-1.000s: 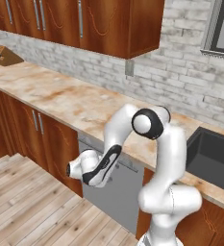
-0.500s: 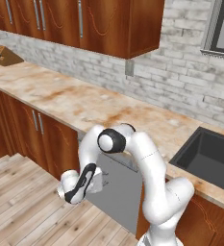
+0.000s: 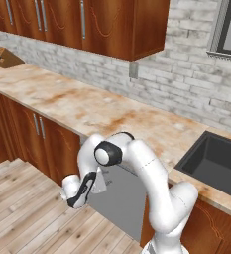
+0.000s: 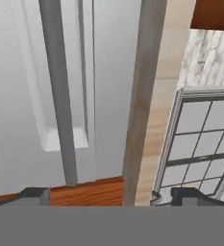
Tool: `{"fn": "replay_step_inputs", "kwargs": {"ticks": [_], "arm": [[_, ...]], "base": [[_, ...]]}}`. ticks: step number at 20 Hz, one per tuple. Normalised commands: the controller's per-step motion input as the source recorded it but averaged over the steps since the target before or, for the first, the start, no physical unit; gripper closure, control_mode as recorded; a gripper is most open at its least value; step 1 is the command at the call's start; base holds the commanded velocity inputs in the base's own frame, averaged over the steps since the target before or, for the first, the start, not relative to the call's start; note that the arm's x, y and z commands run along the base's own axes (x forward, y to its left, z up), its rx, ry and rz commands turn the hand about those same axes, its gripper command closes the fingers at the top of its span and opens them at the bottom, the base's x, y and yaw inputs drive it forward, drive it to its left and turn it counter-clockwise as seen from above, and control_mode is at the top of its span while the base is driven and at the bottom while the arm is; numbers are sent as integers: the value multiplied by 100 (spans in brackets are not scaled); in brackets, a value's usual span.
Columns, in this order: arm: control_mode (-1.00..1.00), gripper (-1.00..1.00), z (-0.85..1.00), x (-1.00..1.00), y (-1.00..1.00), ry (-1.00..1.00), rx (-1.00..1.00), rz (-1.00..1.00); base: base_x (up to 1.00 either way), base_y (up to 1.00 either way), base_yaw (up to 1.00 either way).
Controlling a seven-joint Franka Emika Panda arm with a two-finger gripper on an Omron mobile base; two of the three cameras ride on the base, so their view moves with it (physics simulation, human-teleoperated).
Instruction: Open the dishwasher door and pull out the top rack.
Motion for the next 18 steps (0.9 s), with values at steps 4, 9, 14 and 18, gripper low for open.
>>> {"fn": "replay_step_inputs", "kwargs": {"ticks": [4,9,14,18], "arm": [[-100,-100,11,9,-52,14,0,17],[-100,-100,0,5,-54,10,0,18],[-100,-100,14,22,-11,7,7,11],[-100,-100,2,30,0,1,3,7]], "base": [[0,0,0],[0,0,0],[0,0,0],[0,0,0]]}}
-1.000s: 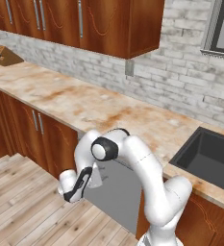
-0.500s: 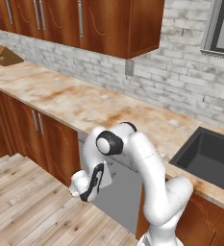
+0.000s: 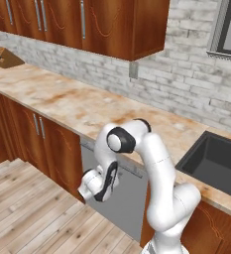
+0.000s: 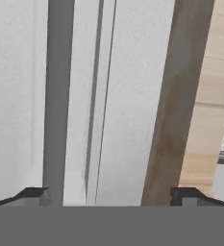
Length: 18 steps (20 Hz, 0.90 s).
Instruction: Open the dishwasher door and pull out the top rack.
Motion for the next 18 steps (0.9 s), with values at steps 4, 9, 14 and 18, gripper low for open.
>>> {"fn": "replay_step_inputs", "kwargs": {"ticks": [4,9,14,18], "arm": [[-100,-100,-8,32,-3,0,0,4],[-100,-100,-3,38,-5,0,0,0],[-100,-100,-27,34,-3,0,0,1],[-100,-100,-37,33,0,-1,0,2]], "base": [[0,0,0],[0,0,0],[0,0,0],[0,0,0]]}}
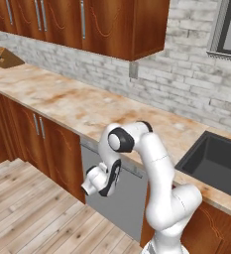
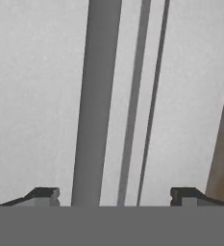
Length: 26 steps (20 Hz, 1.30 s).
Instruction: Open the dishwasher door and pull out the top rack.
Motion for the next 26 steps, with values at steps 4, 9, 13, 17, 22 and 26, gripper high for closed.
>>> {"fn": "replay_step_inputs", "kwargs": {"ticks": [4,9,13,17,22,26], "arm": [[-100,-100,-24,37,-3,0,0,2],[-100,-100,-14,38,-8,0,0,2],[-100,100,-25,40,-3,0,0,2],[-100,100,-13,16,-4,6,0,-3],[-100,100,-35,3,-21,32,4,-2],[-100,100,-60,-14,-1,51,0,0]], "base": [[0,0,0],[0,0,0],[0,0,0],[0,0,0],[0,0,0],[0,0,0]]}}
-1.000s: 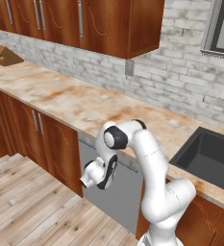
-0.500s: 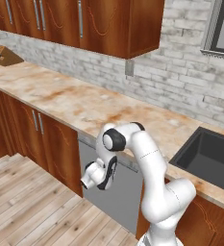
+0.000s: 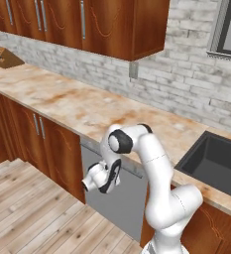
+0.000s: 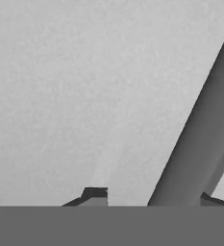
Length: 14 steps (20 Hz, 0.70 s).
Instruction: Open the dishwasher door and pull out the top rack.
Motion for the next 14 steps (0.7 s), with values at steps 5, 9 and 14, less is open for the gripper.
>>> {"fn": "replay_step_inputs", "kwargs": {"ticks": [5,9,14], "arm": [[-100,100,-83,-88,8,46,2,0],[-100,100,-79,-100,31,45,9,10],[-100,100,-81,-100,46,45,22,30]], "base": [[0,0,0],[0,0,0],[0,0,0]]}}
